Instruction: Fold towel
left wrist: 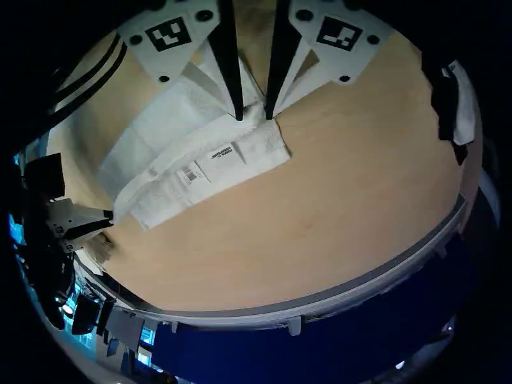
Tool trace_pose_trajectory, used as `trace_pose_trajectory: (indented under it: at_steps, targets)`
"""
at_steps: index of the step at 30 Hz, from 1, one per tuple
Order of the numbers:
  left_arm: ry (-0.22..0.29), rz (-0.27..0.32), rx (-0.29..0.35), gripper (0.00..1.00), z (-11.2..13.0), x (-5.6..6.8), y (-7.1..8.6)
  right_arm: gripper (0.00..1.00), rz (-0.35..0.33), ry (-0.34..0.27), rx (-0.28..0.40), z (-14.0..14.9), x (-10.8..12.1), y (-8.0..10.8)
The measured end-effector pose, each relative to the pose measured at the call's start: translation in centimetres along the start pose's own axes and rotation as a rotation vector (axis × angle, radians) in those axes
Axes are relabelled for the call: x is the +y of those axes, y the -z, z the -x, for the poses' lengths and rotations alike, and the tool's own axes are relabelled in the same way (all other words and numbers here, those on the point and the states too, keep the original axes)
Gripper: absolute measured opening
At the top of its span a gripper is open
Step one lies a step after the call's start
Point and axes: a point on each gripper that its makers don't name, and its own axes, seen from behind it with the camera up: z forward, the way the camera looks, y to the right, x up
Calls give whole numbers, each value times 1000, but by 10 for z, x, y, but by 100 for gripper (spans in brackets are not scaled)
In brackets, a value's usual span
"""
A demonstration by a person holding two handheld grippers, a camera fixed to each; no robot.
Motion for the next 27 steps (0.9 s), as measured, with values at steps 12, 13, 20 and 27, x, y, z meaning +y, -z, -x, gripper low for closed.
trace_pose_trajectory:
  at_steps: [12,13,20,27]
  targets:
    - [14,-65,25,85,-3,-22,-2,94,68,19,25,-3,13,-5]
    - [16,-73,29,91,-5,-25,-2,98,71,21,27,-3,13,-4]
    - [24,-93,39,96,-8,-33,1,98,76,25,33,-4,14,-3]
    - [29,-80,43,96,-7,-29,4,98,67,33,34,-4,11,0]
